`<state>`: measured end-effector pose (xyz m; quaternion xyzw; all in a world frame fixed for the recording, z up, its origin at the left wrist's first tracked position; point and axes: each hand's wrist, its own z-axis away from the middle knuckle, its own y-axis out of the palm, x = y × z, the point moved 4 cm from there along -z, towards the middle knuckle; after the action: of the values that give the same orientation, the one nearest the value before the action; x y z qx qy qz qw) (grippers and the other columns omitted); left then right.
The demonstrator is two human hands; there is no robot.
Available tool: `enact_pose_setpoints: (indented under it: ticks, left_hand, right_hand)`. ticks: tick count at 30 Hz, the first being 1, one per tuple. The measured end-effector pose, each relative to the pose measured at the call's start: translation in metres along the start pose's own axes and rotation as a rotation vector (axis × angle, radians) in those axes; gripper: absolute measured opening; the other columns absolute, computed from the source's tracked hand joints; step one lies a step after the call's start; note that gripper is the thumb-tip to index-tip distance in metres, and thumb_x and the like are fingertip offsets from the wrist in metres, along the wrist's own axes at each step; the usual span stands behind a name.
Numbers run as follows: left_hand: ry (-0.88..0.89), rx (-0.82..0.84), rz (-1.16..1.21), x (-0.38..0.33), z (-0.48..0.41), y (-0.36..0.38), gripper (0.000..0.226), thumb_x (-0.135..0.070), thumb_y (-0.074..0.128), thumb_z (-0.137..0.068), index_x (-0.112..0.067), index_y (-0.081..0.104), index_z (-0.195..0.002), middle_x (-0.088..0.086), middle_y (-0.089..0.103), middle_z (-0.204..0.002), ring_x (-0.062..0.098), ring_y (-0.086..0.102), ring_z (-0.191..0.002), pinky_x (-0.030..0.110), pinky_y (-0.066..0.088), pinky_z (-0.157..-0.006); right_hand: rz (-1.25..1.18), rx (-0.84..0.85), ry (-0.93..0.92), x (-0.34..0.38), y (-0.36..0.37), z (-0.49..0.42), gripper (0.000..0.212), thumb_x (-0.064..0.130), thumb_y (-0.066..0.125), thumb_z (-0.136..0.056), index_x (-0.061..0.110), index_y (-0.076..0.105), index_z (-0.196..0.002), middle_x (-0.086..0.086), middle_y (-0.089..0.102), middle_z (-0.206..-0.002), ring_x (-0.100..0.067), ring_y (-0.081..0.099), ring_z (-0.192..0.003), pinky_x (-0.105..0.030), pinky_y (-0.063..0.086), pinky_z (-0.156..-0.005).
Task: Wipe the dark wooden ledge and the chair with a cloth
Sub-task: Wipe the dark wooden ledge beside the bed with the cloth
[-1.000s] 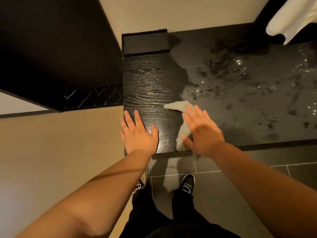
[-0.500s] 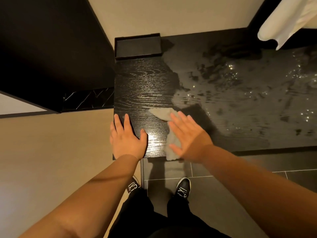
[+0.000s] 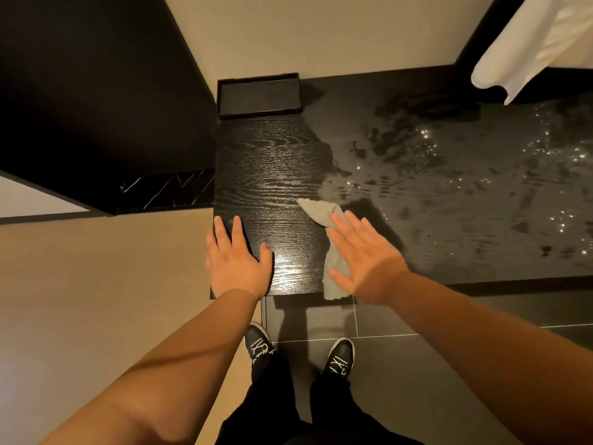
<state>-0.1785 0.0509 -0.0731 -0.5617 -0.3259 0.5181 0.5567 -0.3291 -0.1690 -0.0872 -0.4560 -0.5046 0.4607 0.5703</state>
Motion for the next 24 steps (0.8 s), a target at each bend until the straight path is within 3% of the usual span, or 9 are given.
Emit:
enact_pose_setpoints:
  ticks: [4, 7, 10, 14, 21, 24]
  left_hand:
    - [0.005, -0.007, 0.008, 0.000, 0.000, 0.000, 0.079, -0.056, 0.046, -0.097, -0.023, 0.025, -0.166, 0.011, 0.013, -0.174, 0.033, 0.013, -0.158, 0.055, 0.029, -0.122]
    - [0.004, -0.007, 0.004, 0.001, 0.000, 0.001, 0.079, -0.055, 0.046, -0.097, -0.023, 0.024, -0.166, 0.011, 0.012, -0.174, 0.033, 0.013, -0.158, 0.055, 0.028, -0.122]
    - [-0.004, -0.003, -0.002, 0.000, 0.000, 0.002, 0.080, -0.057, 0.043, -0.096, -0.024, 0.023, -0.166, 0.011, 0.012, -0.174, 0.033, 0.012, -0.158, 0.056, 0.029, -0.122]
    - [0.003, 0.003, -0.018, 0.001, 0.000, 0.004, 0.080, -0.058, 0.039, -0.096, -0.023, 0.021, -0.166, 0.012, 0.012, -0.174, 0.035, 0.012, -0.158, 0.057, 0.028, -0.123]
    - [0.015, 0.035, -0.095, -0.001, 0.000, 0.007, 0.080, -0.055, 0.036, -0.099, -0.019, 0.017, -0.167, 0.018, 0.009, -0.174, 0.042, 0.010, -0.158, 0.058, 0.020, -0.126]
    - [0.054, 0.097, -0.166, -0.006, -0.005, 0.006, 0.078, -0.051, 0.035, -0.102, -0.016, 0.011, -0.168, 0.024, 0.003, -0.173, 0.045, 0.003, -0.158, 0.060, 0.011, -0.127]
  right_hand:
    - [0.009, 0.070, 0.207, -0.057, -0.010, -0.001, 0.085, 0.061, 0.035, -0.097, 0.011, 0.020, -0.164, -0.008, -0.001, -0.174, -0.030, -0.005, -0.160, -0.051, 0.006, -0.129]
    - [0.018, 0.067, 0.362, -0.038, -0.010, -0.004, 0.086, 0.060, 0.027, -0.097, 0.008, 0.014, -0.164, -0.015, -0.002, -0.173, -0.035, -0.005, -0.159, -0.051, 0.003, -0.129]
    - [0.028, 0.059, 0.261, -0.001, -0.002, 0.000, 0.087, 0.061, 0.031, -0.097, 0.006, 0.020, -0.163, -0.017, 0.005, -0.172, -0.036, 0.002, -0.159, -0.053, 0.011, -0.128]
    - [0.004, 0.075, 0.066, -0.018, -0.004, 0.000, 0.086, 0.065, 0.036, -0.097, 0.010, 0.026, -0.162, -0.008, 0.006, -0.173, -0.028, 0.001, -0.160, -0.052, 0.013, -0.128]
    - [-0.018, 0.036, 0.379, -0.020, -0.014, -0.005, 0.081, 0.060, 0.028, -0.100, 0.011, 0.016, -0.164, -0.011, 0.001, -0.173, -0.032, -0.001, -0.159, -0.050, 0.005, -0.129]
    - [0.028, 0.045, 0.130, 0.001, -0.004, 0.011, 0.082, 0.062, 0.035, -0.099, 0.008, 0.029, -0.162, -0.010, 0.008, -0.173, -0.032, 0.003, -0.160, -0.054, 0.016, -0.127]
